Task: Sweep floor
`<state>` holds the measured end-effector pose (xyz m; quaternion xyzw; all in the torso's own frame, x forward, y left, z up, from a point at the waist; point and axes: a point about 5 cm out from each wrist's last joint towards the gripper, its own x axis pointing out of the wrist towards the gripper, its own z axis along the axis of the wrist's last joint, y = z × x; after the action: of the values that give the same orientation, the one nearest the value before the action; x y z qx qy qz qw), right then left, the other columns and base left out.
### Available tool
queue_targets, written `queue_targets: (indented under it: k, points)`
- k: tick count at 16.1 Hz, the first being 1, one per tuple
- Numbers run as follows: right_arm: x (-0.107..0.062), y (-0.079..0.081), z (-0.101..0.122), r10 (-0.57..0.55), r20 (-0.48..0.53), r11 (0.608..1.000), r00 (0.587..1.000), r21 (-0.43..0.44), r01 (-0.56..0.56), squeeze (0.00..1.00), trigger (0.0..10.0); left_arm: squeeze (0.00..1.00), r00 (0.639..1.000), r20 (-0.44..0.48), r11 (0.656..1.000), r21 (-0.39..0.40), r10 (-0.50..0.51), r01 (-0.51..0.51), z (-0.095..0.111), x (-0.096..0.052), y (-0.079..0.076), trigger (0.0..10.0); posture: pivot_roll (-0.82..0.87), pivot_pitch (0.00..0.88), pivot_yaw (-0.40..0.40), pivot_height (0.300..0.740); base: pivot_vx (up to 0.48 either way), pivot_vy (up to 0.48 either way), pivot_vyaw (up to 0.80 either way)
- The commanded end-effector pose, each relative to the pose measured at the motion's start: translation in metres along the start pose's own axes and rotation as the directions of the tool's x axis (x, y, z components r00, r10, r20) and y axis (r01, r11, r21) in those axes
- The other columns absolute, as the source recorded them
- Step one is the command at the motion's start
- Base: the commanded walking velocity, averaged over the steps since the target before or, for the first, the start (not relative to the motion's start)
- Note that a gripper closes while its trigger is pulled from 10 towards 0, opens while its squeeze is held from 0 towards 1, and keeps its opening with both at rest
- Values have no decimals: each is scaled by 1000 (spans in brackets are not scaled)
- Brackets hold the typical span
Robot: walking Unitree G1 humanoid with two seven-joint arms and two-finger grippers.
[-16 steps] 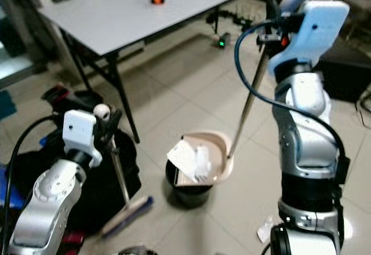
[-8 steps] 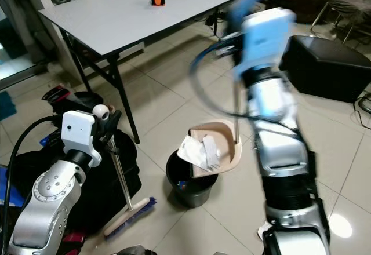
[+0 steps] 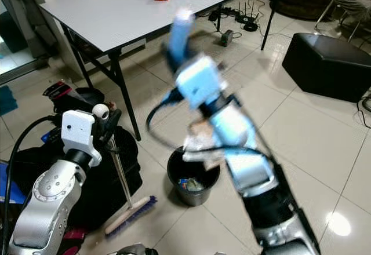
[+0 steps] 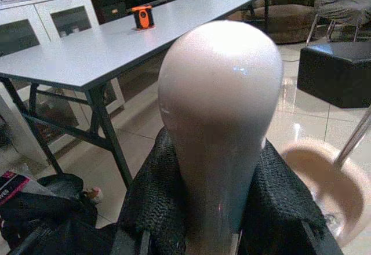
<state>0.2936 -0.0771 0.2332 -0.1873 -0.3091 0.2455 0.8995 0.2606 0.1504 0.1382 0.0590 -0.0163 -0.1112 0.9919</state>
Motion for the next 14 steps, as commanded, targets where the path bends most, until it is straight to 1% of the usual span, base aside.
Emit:
queue_targets:
  k: [1,3,4,5,7,8,9,10,11,12,13,14]
  points:
    - [2,1,7,23,44,999,999,-38,-21,0,10000,0,999,37,1000,19,17,-18,9,-1,3,10000,14,72,58,740,0,0,0]
    - [-2,14,4,86,38,995,996,-48,-84,0,10000,0,999,37,1000,19,10,-11,9,0,2,10000,13,72,59,740,0,0,0]
    - [-3,19,4,141,41,986,989,-100,-136,0,10000,0,999,39,1000,20,9,-9,9,0,2,10000,12,69,60,740,0,0,0]
    - [-3,19,5,160,48,978,986,-141,-152,0,10000,0,999,40,1000,19,8,-9,9,1,2,10000,11,67,60,740,0,0,0]
    - [0,12,10,136,76,978,988,-167,-122,0,10000,0,999,43,1000,18,7,-8,10,2,1,10000,10,66,60,740,0,0,0]
    - [4,-2,17,75,103,985,992,-161,-58,0,10000,0,999,43,1000,14,5,-5,10,3,1,10000,6,63,62,740,0,0,0]
    - [6,-8,21,48,114,987,992,-156,-29,0,10000,0,999,42,1000,12,3,-4,10,3,1,10000,4,62,62,740,0,0,0]
    - [8,-26,27,-50,124,989,991,-135,67,0,10000,0,999,39,1000,8,-5,4,9,5,0,10000,1,61,61,740,0,0,0]
    - [5,-57,27,-199,67,966,978,-157,207,0,10000,0,999,28,1000,4,-23,23,7,9,-1,10000,-9,59,60,740,0,0,0]
    - [-3,-78,23,-297,3,936,955,-197,291,0,10000,0,999,21,999,0,-38,38,6,11,-2,10000,-9,59,60,740,0,0,0]
    - [-9,-86,19,-336,-33,925,941,-202,323,0,10000,0,999,22,999,1,-41,41,6,11,-3,10000,-17,58,61,740,0,0,0]
    - [-24,-99,7,-397,-122,906,910,-210,367,0,10000,0,998,21,999,-2,-54,54,6,13,-5,10000,-23,56,66,740,0,0,0]
